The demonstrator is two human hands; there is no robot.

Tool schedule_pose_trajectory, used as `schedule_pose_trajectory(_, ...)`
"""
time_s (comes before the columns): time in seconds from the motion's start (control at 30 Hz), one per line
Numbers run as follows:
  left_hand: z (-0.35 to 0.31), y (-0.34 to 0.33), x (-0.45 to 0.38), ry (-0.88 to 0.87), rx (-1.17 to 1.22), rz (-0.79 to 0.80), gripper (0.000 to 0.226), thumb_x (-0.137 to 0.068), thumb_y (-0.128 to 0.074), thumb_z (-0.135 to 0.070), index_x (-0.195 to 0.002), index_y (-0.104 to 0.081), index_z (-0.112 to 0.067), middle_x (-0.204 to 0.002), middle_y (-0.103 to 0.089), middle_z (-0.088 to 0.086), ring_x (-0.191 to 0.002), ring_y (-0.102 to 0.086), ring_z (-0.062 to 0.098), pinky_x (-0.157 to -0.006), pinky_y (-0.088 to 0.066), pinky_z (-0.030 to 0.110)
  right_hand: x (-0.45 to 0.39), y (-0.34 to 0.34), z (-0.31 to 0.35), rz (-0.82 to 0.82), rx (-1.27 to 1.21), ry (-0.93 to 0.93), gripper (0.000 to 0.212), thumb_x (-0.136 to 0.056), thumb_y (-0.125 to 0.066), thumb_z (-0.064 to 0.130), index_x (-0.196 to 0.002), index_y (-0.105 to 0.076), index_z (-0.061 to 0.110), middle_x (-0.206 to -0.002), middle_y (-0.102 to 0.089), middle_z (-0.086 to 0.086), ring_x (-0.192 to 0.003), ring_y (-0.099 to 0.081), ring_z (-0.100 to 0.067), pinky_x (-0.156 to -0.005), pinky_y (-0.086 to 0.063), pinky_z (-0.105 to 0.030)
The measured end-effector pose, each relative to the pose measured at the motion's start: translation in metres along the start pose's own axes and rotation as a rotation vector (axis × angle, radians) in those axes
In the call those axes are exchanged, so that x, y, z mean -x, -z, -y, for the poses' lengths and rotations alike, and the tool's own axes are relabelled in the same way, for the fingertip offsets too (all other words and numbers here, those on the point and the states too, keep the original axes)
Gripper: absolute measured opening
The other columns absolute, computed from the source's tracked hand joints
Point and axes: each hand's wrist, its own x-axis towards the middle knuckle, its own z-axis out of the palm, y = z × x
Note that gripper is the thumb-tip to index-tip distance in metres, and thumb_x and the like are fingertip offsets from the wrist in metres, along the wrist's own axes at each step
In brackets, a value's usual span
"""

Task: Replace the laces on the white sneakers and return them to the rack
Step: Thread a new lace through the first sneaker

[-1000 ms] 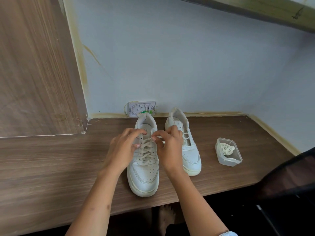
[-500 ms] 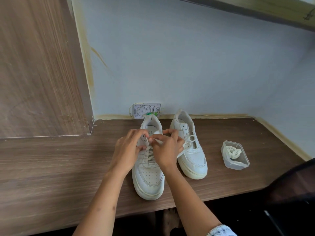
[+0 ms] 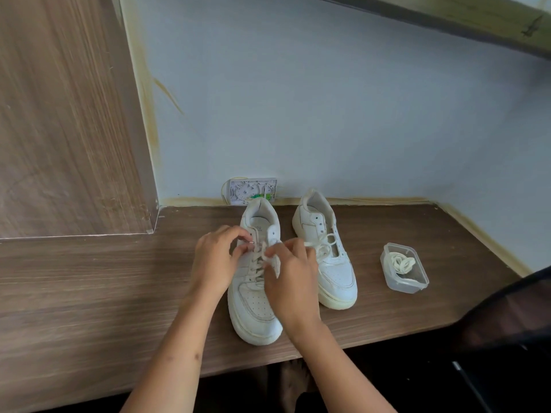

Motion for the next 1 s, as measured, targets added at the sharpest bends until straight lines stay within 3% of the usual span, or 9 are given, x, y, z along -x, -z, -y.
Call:
schedule_pose_trajectory(0.1, -0.002, 0.001, 0.002, -0.009, -0.062, -0.021, 0.005, -0.085, -0.071, -0.022, -0.085, -0.067, -0.025, -0.085, -0.061, -0.017, -0.065, -0.053, 0.003, -0.076, -0.048, 0.036, 0.020, -0.004, 0.005, 0.107, 0.019, -0.055, 0.040, -0.089, -0.065, 0.040, -0.120, -0.050, 0.019, -0.119, -0.047, 0.001, -0.105, -0.047, -0.020, -0.094, -0.043, -0.031)
schedule_pose_trajectory(0.27, 0.000, 0.010, 0.001, 0.057, -0.238, -0.023, 0.006, -0.095, -0.057, -0.020, -0.093, -0.060, -0.025, -0.087, -0.051, -0.017, -0.069, -0.051, 0.011, -0.079, -0.037, 0.036, 0.025, -0.010, -0.001, 0.151, 0.024, -0.129, 0.063, -0.081, -0.068, 0.056, -0.119, -0.036, 0.017, -0.118, -0.040, 0.004, -0.104, -0.045, -0.014, -0.094, -0.040, -0.022)
schedule_pose_trajectory(0.4, 0.018, 0.036, 0.001, 0.404, -0.325, -0.054, 0.013, -0.098, -0.048, -0.017, -0.099, -0.058, -0.026, -0.102, -0.058, -0.003, -0.092, -0.058, 0.026, -0.080, -0.034, 0.039, 0.020, -0.008, -0.008, 0.183, -0.027, -0.121, 0.057, -0.090, -0.064, 0.043, -0.131, -0.038, 0.012, -0.129, -0.039, 0.000, -0.116, -0.044, -0.016, -0.102, -0.038, -0.023)
schedule_pose_trajectory(0.5, 0.030, 0.049, 0.005, 0.668, -0.386, 0.111, 0.015, -0.100, -0.047, -0.028, -0.106, -0.061, -0.027, -0.124, -0.053, 0.005, -0.114, -0.050, 0.035, -0.092, -0.035, 0.045, 0.019, -0.012, -0.014, 0.254, 0.062, 0.011, 0.054, -0.103, -0.042, 0.029, -0.146, -0.024, 0.002, -0.146, -0.030, -0.012, -0.135, -0.034, -0.025, -0.115, -0.028, -0.030)
schedule_pose_trajectory(0.57, 0.032, 0.048, 0.007, 0.717, -0.388, 0.225, 0.019, -0.099, -0.048, -0.036, -0.108, -0.062, -0.028, -0.127, -0.050, 0.006, -0.119, -0.046, 0.036, -0.095, -0.035, 0.047, 0.019, -0.013, -0.019, 0.350, 0.059, 0.028, 0.065, -0.103, -0.021, 0.042, -0.153, -0.009, 0.003, -0.158, -0.015, -0.015, -0.146, -0.016, -0.026, -0.121, -0.014, -0.032)
schedule_pose_trajectory(0.63, 0.031, 0.044, 0.006, 0.627, -0.349, 0.233, 0.019, -0.097, -0.051, -0.040, -0.110, -0.061, -0.030, -0.125, -0.050, 0.003, -0.118, -0.047, 0.032, -0.093, -0.036, 0.046, 0.018, -0.014, -0.026, 0.379, 0.073, 0.068, 0.088, -0.089, -0.006, 0.064, -0.154, -0.001, 0.005, -0.162, -0.006, -0.012, -0.149, -0.005, -0.024, -0.122, -0.005, -0.030)
schedule_pose_trajectory(0.7, 0.025, 0.038, 0.004, 0.445, -0.283, 0.201, 0.022, -0.096, -0.051, -0.045, -0.110, -0.061, -0.032, -0.119, -0.053, -0.002, -0.112, -0.053, 0.025, -0.088, -0.038, 0.044, 0.018, -0.016, -0.029, 0.388, 0.123, 0.107, 0.098, -0.083, -0.005, 0.071, -0.154, 0.002, 0.004, -0.163, -0.003, -0.011, -0.150, -0.001, -0.023, -0.120, 0.001, -0.028)
schedule_pose_trajectory(0.83, 0.005, 0.023, 0.002, 0.169, -0.255, 0.131, 0.028, -0.094, -0.049, -0.052, -0.102, -0.067, -0.032, -0.100, -0.061, -0.011, -0.091, -0.058, 0.012, -0.087, -0.042, 0.040, 0.016, -0.022, -0.033, 0.389, 0.232, 0.140, 0.102, -0.081, 0.007, 0.076, -0.153, 0.009, 0.003, -0.163, -0.001, -0.014, -0.150, -0.002, -0.026, -0.118, 0.000, -0.029)
schedule_pose_trajectory(1.0, -0.001, 0.012, 0.003, 0.125, -0.327, 0.097, 0.025, -0.093, -0.052, -0.049, -0.091, -0.070, -0.032, -0.089, -0.070, -0.014, -0.084, -0.063, 0.010, -0.081, -0.044, 0.035, 0.015, -0.023, -0.034, 0.404, 0.248, 0.144, 0.100, -0.078, 0.011, 0.070, -0.152, 0.011, 0.004, -0.163, 0.000, -0.014, -0.151, -0.001, -0.026, -0.118, 0.001, -0.029)
